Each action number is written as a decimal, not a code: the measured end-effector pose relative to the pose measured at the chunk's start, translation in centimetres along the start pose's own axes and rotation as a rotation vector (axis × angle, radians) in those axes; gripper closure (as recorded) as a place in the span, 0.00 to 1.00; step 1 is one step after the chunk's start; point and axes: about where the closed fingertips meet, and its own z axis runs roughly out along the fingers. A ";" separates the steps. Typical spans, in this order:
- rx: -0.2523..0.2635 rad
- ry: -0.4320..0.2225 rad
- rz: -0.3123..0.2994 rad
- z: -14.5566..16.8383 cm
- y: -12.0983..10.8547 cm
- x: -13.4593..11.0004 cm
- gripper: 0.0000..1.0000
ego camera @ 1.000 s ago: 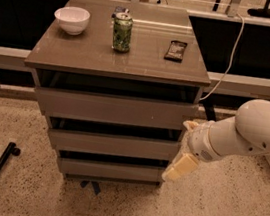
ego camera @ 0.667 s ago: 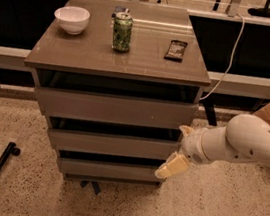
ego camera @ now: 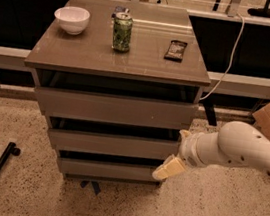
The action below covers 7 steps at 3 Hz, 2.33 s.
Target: Open middle drawer
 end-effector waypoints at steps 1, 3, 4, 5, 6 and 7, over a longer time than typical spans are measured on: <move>0.040 0.033 0.052 3.1 -1.1 2.1 0.00; 0.034 -0.022 0.166 10.3 -3.5 5.9 0.00; 0.017 -0.065 0.201 13.8 -4.8 6.9 0.00; 0.001 -0.101 0.203 16.6 -6.3 6.7 0.00; -0.010 -0.132 0.174 18.7 -8.0 5.7 0.00; -0.032 -0.165 0.157 21.6 -9.8 5.0 0.00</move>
Offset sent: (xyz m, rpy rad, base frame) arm 0.0528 -0.0171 -0.1280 0.0653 0.0551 -0.1864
